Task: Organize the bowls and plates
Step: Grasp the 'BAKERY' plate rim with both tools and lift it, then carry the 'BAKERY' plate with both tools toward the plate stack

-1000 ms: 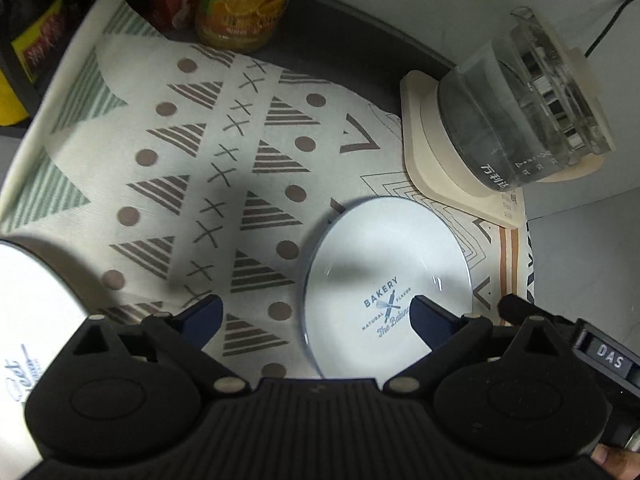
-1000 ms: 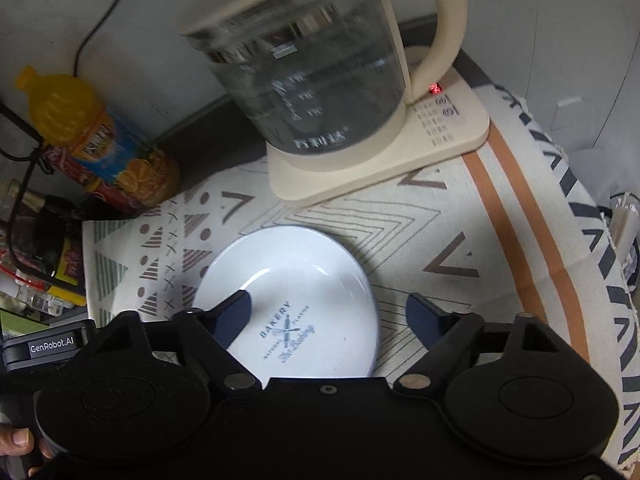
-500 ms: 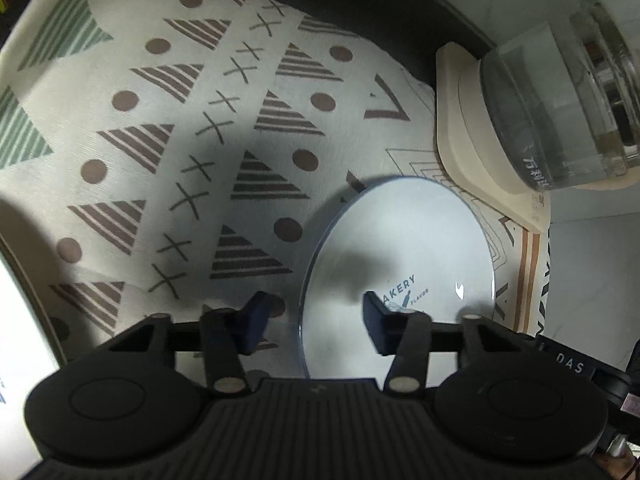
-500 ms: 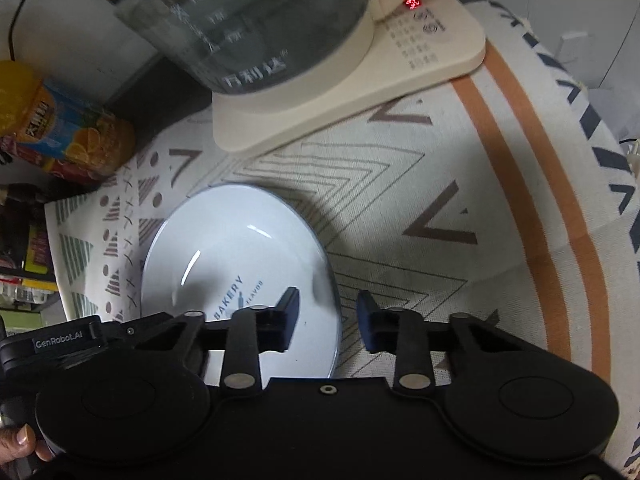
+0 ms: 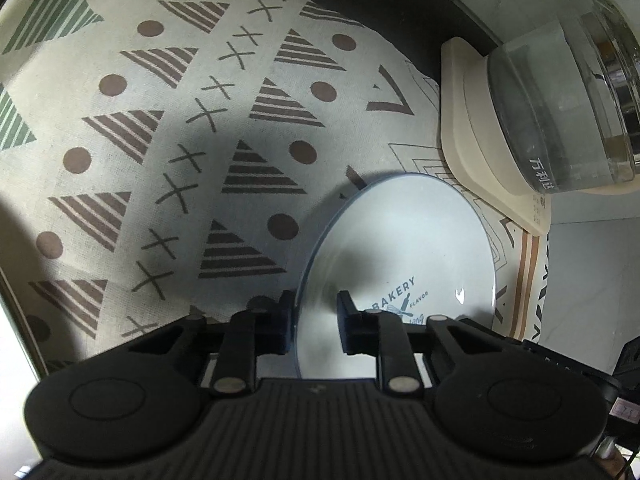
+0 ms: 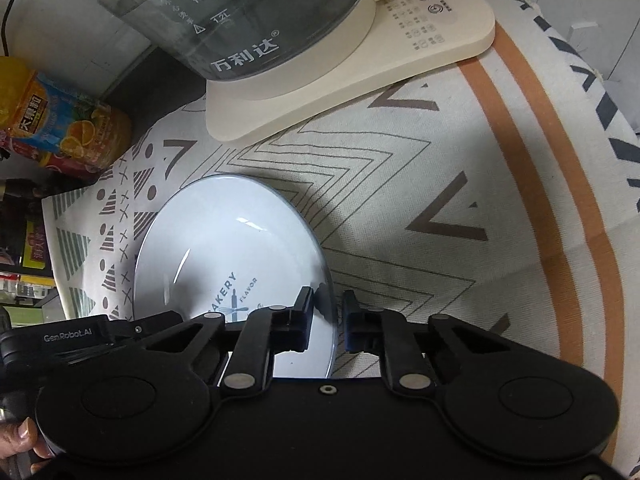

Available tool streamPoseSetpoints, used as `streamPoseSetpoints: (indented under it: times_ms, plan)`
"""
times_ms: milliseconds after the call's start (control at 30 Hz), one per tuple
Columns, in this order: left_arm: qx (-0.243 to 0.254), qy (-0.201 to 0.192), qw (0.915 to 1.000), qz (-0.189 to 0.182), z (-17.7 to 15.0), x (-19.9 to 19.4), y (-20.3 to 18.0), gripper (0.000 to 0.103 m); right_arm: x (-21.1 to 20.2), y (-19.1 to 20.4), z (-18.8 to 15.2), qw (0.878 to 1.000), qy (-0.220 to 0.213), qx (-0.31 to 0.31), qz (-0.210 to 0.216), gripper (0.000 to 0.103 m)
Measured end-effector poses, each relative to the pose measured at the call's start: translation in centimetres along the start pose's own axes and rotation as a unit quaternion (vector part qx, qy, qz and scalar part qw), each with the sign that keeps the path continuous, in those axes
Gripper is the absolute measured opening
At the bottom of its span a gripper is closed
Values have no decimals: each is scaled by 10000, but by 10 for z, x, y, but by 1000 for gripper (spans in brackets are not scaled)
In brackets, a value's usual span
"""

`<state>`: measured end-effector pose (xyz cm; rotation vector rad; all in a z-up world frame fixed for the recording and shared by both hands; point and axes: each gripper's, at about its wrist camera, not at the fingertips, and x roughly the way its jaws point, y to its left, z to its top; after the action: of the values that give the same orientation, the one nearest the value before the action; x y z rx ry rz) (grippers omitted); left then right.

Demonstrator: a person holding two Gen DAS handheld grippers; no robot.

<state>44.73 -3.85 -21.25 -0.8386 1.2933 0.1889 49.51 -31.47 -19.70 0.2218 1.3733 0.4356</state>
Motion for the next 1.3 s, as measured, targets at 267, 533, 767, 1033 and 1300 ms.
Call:
streamPoseSetpoints:
  times_ms: [267, 533, 767, 1033, 1300]
  plan:
    - [116, -103, 9998, -90, 1, -15, 6, 12, -11, 6, -5, 9994, -264, -156, 153, 13]
    - [189, -319, 9992, -115, 4, -41, 15, 12, -27, 30, -6, 9968, -559, -479, 307, 13]
    - [138, -537, 9982, -241, 6, -67, 27, 12, -31, 53, -15, 9954, -636, -626, 355, 13]
    - [174, -739, 9969, -215, 4, -96, 46, 12, -37, 82, -31, 9935, -752, -582, 625, 13]
    - [137, -834, 9960, -274, -1, -121, 74, 12, -42, 108, -47, 9912, -864, -638, 780, 13]
